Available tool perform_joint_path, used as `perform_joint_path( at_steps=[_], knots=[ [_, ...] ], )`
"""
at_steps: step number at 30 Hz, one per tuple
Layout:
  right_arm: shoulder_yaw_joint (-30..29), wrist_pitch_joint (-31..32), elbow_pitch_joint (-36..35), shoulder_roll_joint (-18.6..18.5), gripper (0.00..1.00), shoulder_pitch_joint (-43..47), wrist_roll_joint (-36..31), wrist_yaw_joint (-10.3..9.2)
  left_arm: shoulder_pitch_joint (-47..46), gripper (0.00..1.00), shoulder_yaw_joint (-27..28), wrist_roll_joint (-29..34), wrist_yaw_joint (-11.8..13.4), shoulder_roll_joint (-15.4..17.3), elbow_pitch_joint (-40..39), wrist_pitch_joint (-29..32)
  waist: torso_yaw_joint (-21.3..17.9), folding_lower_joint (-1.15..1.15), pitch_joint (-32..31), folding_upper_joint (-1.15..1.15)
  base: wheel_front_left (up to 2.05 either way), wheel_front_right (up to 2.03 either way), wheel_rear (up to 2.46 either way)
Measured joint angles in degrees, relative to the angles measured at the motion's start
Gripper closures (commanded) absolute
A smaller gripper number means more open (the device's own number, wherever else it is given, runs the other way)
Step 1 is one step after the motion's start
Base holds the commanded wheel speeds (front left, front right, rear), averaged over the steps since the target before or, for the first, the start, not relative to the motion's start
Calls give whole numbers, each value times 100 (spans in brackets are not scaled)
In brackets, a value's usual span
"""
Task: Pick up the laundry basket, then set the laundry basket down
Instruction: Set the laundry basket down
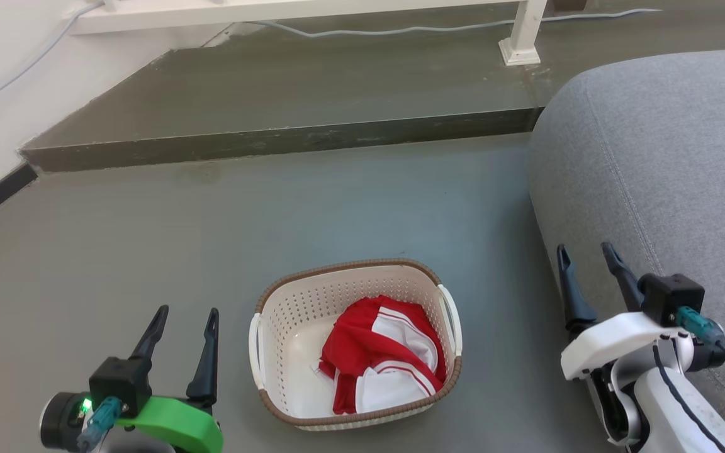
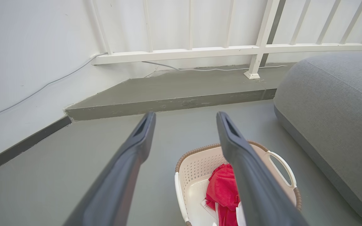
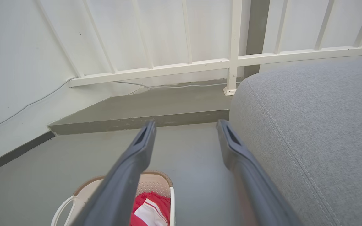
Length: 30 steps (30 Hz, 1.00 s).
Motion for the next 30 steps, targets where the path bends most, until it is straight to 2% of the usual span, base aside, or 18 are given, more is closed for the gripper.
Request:
perform_joint_path(
  at_steps=[30],
  knots=[
    [-18, 0, -377, 71, 0, 521, -197, -38, 720, 0, 542, 599, 23, -355, -594, 43, 66, 0, -66, 0, 0, 0, 0]
  ],
)
